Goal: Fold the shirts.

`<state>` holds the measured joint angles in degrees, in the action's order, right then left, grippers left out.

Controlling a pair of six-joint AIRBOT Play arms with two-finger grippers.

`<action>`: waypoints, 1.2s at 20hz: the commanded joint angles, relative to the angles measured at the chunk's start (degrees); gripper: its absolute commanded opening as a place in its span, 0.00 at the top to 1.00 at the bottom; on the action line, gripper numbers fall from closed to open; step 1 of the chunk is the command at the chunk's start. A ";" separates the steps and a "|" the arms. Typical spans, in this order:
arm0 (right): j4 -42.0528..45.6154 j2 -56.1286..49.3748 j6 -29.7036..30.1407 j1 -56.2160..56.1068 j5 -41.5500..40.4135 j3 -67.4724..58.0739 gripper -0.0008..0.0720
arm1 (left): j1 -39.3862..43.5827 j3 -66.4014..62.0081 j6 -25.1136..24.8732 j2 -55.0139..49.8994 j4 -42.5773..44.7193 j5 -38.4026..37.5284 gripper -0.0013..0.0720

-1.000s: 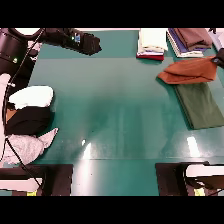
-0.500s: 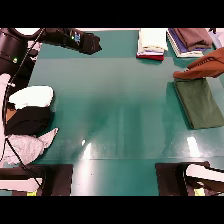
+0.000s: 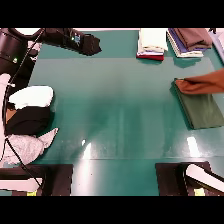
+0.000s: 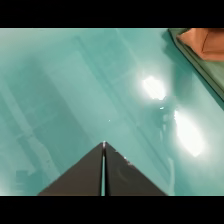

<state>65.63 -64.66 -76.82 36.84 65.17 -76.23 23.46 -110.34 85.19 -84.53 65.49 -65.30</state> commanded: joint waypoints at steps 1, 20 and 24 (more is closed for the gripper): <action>5.09 6.19 -1.64 1.31 3.63 12.63 0.89 | 0.00 -0.07 -0.28 0.00 0.28 -0.90 0.95; -10.10 19.69 -2.36 -16.98 2.32 12.68 0.19 | 0.00 -0.07 -1.64 0.02 0.07 -0.76 0.95; -9.97 15.37 -2.19 -33.51 2.27 12.66 0.21 | 0.00 -0.07 -1.64 0.02 0.09 2.36 0.95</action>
<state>56.23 -47.05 -79.15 14.20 68.03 -63.22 23.46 -110.34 83.53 -84.53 65.60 -65.12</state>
